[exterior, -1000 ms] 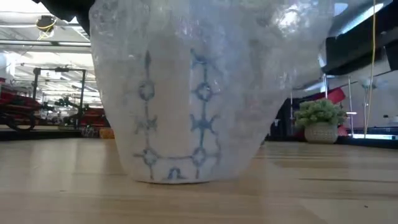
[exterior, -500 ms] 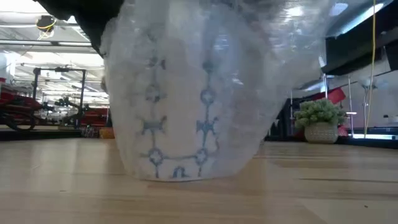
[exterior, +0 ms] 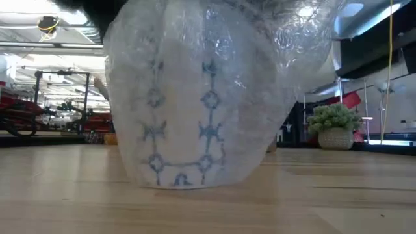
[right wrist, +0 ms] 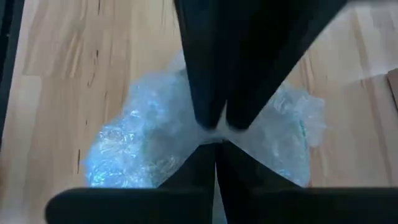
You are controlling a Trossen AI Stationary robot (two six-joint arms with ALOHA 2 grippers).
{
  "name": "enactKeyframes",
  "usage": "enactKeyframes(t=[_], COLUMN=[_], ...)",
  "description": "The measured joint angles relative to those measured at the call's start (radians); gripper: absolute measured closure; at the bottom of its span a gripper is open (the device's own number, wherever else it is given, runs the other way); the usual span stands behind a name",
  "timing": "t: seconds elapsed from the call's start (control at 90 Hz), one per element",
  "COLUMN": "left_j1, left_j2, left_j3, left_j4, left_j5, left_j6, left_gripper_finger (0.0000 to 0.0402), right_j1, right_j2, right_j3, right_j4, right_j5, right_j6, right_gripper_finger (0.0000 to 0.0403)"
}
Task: Wrap mug
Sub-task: Wrap the white mug with bubble wrap
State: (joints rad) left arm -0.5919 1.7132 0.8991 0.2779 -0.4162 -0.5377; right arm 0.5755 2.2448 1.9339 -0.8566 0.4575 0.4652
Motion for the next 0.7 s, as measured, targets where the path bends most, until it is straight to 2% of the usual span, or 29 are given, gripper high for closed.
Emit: enactKeyframes(t=[0.2,0.5,0.7], left_j1=[0.029,0.021,0.021], left_j2=[0.031,0.023,0.023], left_j3=[0.007,0.001,0.001], left_j4=[-0.054,-0.052,-0.051], left_j5=[0.033,0.028,0.029], left_j6=[-0.088,-0.078,-0.083], left_gripper_finger=[0.0353,0.0353,0.0353], right_j1=[0.0,-0.001,-0.051], right_j2=[-0.024,-0.174,-0.179], right_j3=[-0.002,0.0,0.0], right_j4=[-0.012,-0.026,-0.04], right_j5=[-0.018,-0.102,-0.184], right_j6=[0.0,0.002,0.049], right_gripper_finger=[0.0402,0.0402,0.0402])
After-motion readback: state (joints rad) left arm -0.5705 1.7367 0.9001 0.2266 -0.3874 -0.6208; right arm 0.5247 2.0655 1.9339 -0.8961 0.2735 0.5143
